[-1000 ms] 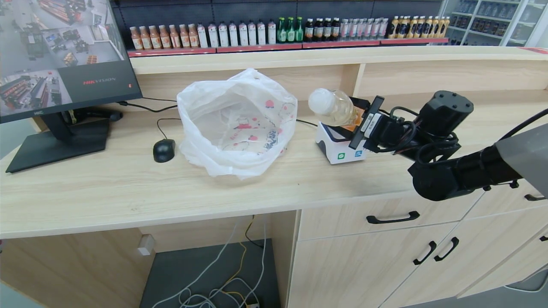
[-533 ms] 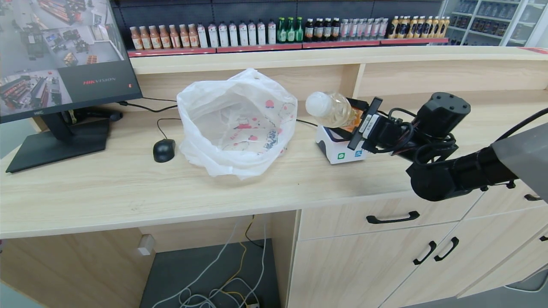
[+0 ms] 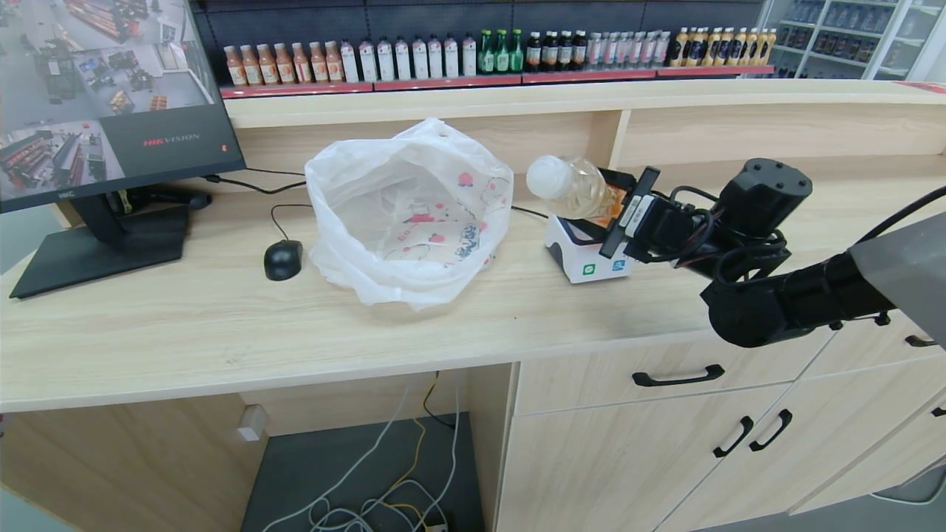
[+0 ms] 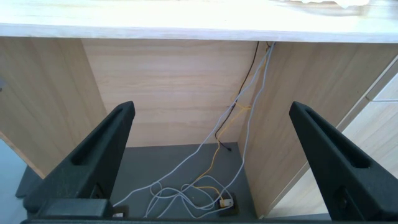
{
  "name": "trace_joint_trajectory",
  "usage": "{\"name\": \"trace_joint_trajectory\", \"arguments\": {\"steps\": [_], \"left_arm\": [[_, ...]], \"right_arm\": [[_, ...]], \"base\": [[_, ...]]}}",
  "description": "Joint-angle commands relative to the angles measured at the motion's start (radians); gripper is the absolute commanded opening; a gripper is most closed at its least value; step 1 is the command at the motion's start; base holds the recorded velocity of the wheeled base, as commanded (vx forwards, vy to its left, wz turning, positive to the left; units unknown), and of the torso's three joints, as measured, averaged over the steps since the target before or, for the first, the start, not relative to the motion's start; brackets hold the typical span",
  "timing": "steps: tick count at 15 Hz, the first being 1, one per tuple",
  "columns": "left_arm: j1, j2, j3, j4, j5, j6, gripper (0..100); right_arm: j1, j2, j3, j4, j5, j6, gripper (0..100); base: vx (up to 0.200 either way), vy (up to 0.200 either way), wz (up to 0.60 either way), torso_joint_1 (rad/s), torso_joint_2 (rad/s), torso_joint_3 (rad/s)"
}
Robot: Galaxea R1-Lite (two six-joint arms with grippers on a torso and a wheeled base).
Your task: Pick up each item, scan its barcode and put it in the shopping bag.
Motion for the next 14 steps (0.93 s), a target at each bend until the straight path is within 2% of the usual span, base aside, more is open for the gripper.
{"name": "trace_joint_trajectory", "arguments": {"steps": [1,5,7,12,14], "left_arm": [[0.000,0.000,0.000,0.000,0.000,0.000,100],[0.000,0.000,0.000,0.000,0.000,0.000,100],[0.000,0.000,0.000,0.000,0.000,0.000,100],[0.000,0.000,0.000,0.000,0.000,0.000,100],[0.000,0.000,0.000,0.000,0.000,0.000,100]], "right_arm": [[0.008,-0.027,0.002,-0.001,-0.011,0.018,0],[0.031,-0.095,0.005,0.002,-0.064,0.112,0],[0.054,-0.125,0.019,-0.003,-0.084,0.211,0],[0.073,-0.230,0.090,-0.006,-0.292,0.444,0],[0.086,-0.247,0.142,-0.006,-0.295,0.523,0]], "base": [[0.000,0.000,0.00,0.000,0.00,0.000],[0.000,0.000,0.00,0.000,0.00,0.000],[0.000,0.000,0.00,0.000,0.00,0.000],[0.000,0.000,0.00,0.000,0.00,0.000],[0.000,0.000,0.00,0.000,0.00,0.000]]}}
